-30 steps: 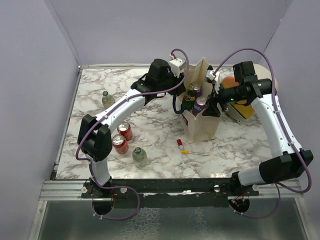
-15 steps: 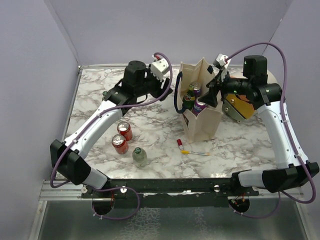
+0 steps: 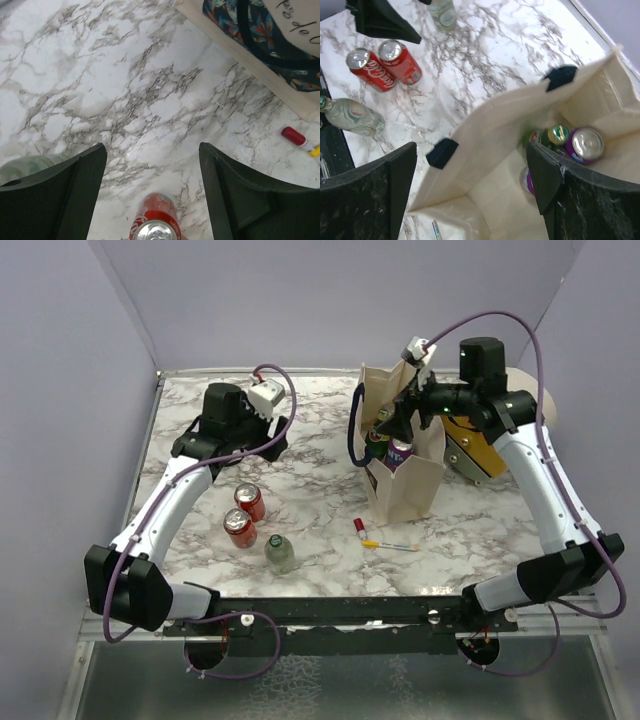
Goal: Place the beverage into the canvas bag
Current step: Pick up the drink from the center of the board.
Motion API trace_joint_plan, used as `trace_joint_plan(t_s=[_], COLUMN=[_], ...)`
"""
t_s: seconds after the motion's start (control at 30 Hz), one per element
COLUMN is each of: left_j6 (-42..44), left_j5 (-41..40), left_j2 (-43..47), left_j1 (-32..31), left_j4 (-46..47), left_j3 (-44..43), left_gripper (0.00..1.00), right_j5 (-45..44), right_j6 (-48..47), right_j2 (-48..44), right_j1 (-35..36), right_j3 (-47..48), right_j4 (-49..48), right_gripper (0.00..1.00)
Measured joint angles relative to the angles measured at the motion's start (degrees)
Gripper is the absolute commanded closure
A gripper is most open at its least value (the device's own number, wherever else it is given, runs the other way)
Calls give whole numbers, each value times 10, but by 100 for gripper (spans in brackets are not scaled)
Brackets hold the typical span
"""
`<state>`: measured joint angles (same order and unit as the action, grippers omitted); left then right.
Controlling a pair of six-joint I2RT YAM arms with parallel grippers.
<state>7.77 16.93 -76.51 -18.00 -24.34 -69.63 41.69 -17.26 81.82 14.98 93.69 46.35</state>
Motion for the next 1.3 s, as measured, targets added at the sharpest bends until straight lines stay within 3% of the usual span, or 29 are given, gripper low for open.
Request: trace_joint_plan(t_s=[0.33, 0.6, 0.87, 1.0, 1.3], left_j6=[-17, -79, -153, -175, -199], left_j5=[7, 18, 19, 25, 43], left_j2=[20, 40, 39, 39, 39], left_j1=[117, 221, 305, 319, 334], left_j4=[-11, -9, 22, 36, 42], left_j3=[9, -5, -79, -92, -94], left_gripper=[23, 23, 23, 23, 23], right_j5=[-17, -16, -13, -13, -14], right_j6=[-47, -82, -123, -141, -163], right_j2=[111, 235, 332, 405, 461], right_j1=[171, 276, 324, 344, 360], right_j3=[65, 89, 101, 140, 164], right_j4=[-30, -92, -136, -151, -161], right_gripper=[7, 4, 3, 2, 3])
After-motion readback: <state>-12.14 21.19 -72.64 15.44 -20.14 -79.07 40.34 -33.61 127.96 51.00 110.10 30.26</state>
